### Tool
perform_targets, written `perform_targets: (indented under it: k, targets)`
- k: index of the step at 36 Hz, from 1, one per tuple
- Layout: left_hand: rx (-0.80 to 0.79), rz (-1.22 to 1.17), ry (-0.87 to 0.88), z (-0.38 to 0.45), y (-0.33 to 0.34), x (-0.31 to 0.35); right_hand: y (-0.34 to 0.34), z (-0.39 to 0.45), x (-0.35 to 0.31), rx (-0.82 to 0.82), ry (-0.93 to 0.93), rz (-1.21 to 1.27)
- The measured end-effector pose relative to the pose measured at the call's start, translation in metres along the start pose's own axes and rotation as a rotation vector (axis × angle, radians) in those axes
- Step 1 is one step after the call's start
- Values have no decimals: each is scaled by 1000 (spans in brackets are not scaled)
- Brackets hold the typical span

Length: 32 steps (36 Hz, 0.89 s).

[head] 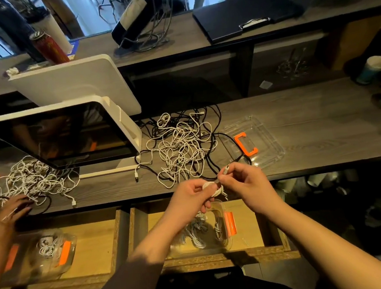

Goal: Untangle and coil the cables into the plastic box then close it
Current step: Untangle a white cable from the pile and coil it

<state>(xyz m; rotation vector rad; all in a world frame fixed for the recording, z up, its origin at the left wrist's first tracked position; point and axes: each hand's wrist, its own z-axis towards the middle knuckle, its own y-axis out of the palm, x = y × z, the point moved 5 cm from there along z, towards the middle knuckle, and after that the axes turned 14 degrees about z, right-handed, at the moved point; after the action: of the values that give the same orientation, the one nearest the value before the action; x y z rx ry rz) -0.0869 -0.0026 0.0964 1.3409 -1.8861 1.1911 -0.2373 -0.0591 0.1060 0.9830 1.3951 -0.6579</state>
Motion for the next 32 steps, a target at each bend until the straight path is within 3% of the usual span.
perform_targets:
  k: [6,10,15,20,24,32]
  targets:
    - [216,511,290,-3,-4,13,-1,1,5,49,121,58]
    - [267,643,519,-9,-6,15,0,-1,8,56,210,94]
    - [359,680,666,-17,-6,18,3,0,0,128,214,166]
    - [396,564,628,-20,-12,19,2,-5,-5,171,80,106]
    - [394,506,589,-22,-14,23,7,-9,-10,115,-34,7]
    - [431,393,481,-29,-16,22,16,-5,-8,-6,-2,-91]
